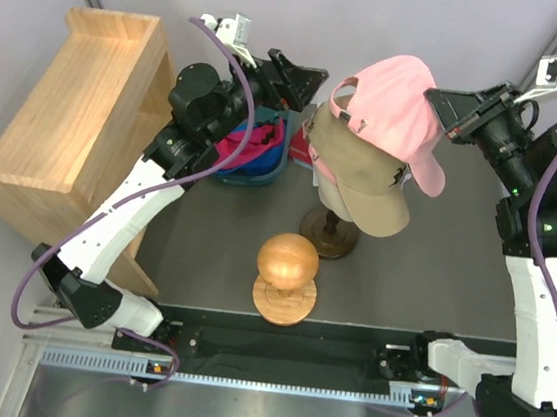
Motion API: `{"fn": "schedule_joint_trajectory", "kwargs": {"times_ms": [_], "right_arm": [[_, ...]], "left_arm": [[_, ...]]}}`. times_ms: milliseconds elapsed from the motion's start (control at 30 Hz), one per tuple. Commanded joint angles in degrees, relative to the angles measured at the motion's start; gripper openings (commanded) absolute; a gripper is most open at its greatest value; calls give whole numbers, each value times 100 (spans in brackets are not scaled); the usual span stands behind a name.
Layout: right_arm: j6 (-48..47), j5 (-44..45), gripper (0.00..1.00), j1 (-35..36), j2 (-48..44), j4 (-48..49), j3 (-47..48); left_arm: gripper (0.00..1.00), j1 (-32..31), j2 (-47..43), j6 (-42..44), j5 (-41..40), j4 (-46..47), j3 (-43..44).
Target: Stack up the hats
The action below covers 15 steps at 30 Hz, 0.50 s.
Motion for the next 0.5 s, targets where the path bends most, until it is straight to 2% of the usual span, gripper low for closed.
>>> {"fn": "schedule_joint_trajectory", "kwargs": {"times_ms": [0, 267, 467], "right_arm": [[-355, 115, 3, 375, 132, -114, 433], [-646, 414, 4, 798, 291, -326, 591], [-760, 423, 5, 983, 352, -467, 627]], "left_arm": [[99, -17, 44, -343, 195, 340, 205], [99, -17, -88, -588, 230, -3, 65], [95, -26, -202, -765, 274, -530, -172]]}}
